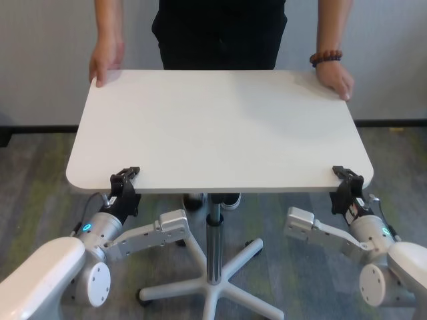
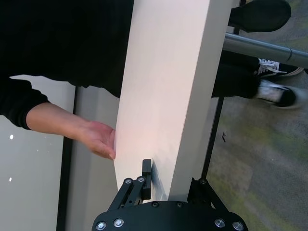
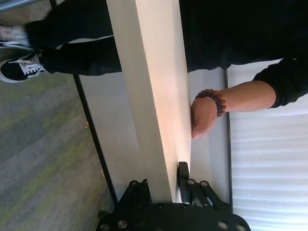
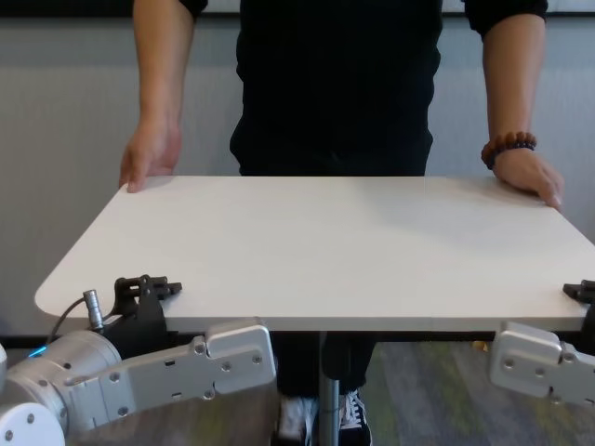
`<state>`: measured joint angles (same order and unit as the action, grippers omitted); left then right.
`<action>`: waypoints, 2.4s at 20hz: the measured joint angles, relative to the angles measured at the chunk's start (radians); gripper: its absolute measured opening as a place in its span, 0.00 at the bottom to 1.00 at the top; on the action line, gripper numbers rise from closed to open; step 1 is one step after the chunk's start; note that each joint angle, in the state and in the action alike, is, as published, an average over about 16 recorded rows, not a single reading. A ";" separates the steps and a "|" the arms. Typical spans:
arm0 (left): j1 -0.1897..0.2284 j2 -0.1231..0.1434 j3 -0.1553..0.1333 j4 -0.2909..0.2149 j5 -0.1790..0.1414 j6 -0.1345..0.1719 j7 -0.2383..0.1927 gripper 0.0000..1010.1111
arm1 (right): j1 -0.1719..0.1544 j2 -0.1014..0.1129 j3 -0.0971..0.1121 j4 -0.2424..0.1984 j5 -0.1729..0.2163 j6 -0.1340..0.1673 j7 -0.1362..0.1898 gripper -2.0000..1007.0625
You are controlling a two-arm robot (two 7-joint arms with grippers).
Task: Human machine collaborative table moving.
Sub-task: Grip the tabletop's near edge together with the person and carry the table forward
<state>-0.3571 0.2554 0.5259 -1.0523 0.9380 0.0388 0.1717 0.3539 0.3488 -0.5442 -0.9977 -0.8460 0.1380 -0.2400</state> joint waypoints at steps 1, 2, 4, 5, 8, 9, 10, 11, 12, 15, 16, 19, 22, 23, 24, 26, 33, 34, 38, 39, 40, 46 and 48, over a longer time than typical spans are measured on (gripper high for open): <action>-0.004 -0.001 0.001 0.007 0.000 0.000 0.002 0.32 | 0.006 -0.004 -0.001 0.008 -0.004 -0.003 0.000 0.23; -0.009 -0.002 0.002 0.014 0.000 -0.001 0.004 0.32 | 0.013 -0.008 -0.001 0.017 -0.008 -0.006 0.000 0.23; -0.018 -0.005 0.004 0.028 -0.001 -0.002 0.008 0.32 | 0.026 -0.017 -0.002 0.035 -0.015 -0.012 -0.001 0.23; -0.022 -0.006 0.004 0.035 -0.001 -0.003 0.010 0.32 | 0.033 -0.021 -0.002 0.045 -0.019 -0.016 -0.001 0.23; -0.035 -0.011 0.007 0.055 -0.002 -0.005 0.017 0.32 | 0.053 -0.035 -0.002 0.075 -0.027 -0.026 -0.004 0.23; -0.040 -0.012 0.008 0.062 -0.002 -0.006 0.019 0.32 | 0.060 -0.039 -0.001 0.085 -0.030 -0.030 -0.005 0.23; -0.044 -0.013 0.009 0.068 -0.003 -0.007 0.020 0.32 | 0.066 -0.043 -0.001 0.095 -0.033 -0.033 -0.007 0.23; -0.048 -0.015 0.010 0.074 -0.003 -0.008 0.022 0.32 | 0.072 -0.048 0.000 0.105 -0.036 -0.036 -0.008 0.23; -0.052 -0.016 0.010 0.080 -0.004 -0.009 0.024 0.32 | 0.078 -0.052 0.000 0.115 -0.038 -0.039 -0.010 0.23; -0.065 -0.021 0.012 0.099 -0.006 -0.011 0.029 0.32 | 0.096 -0.066 0.002 0.147 -0.047 -0.050 -0.015 0.23; -0.069 -0.022 0.013 0.106 -0.007 -0.012 0.031 0.32 | 0.102 -0.071 0.003 0.158 -0.050 -0.053 -0.016 0.23; -0.082 -0.028 0.014 0.126 -0.010 -0.014 0.035 0.32 | 0.120 -0.085 0.004 0.190 -0.058 -0.062 -0.021 0.23; -0.095 -0.034 0.015 0.146 -0.012 -0.014 0.039 0.32 | 0.136 -0.097 0.005 0.218 -0.065 -0.069 -0.026 0.23; -0.099 -0.036 0.015 0.153 -0.013 -0.015 0.041 0.32 | 0.141 -0.101 0.005 0.229 -0.067 -0.072 -0.027 0.23; -0.104 -0.038 0.016 0.160 -0.015 -0.015 0.042 0.32 | 0.147 -0.106 0.005 0.239 -0.068 -0.076 -0.029 0.23; -0.112 -0.042 0.016 0.174 -0.017 -0.016 0.045 0.32 | 0.159 -0.114 0.005 0.263 -0.071 -0.083 -0.032 0.23; -0.142 -0.059 0.021 0.226 -0.024 -0.022 0.058 0.32 | 0.205 -0.142 0.000 0.347 -0.076 -0.106 -0.052 0.23; -0.146 -0.061 0.022 0.233 -0.024 -0.023 0.060 0.32 | 0.212 -0.146 -0.001 0.360 -0.076 -0.110 -0.056 0.23; -0.162 -0.070 0.026 0.262 -0.027 -0.028 0.068 0.32 | 0.245 -0.165 -0.008 0.421 -0.075 -0.129 -0.074 0.23; -0.166 -0.072 0.027 0.271 -0.027 -0.029 0.071 0.32 | 0.253 -0.169 -0.010 0.436 -0.075 -0.133 -0.079 0.23; -0.171 -0.075 0.029 0.279 -0.027 -0.031 0.073 0.32 | 0.260 -0.173 -0.011 0.449 -0.074 -0.137 -0.083 0.23; -0.192 -0.084 0.038 0.323 -0.032 -0.047 0.083 0.31 | 0.288 -0.190 -0.018 0.504 -0.063 -0.157 -0.102 0.23; -0.197 -0.086 0.040 0.333 -0.033 -0.052 0.085 0.31 | 0.294 -0.194 -0.019 0.516 -0.060 -0.163 -0.106 0.23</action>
<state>-0.5543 0.1692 0.5658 -0.7189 0.9045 -0.0133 0.2564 0.6479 0.1549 -0.5637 -0.4818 -0.9057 -0.0246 -0.3462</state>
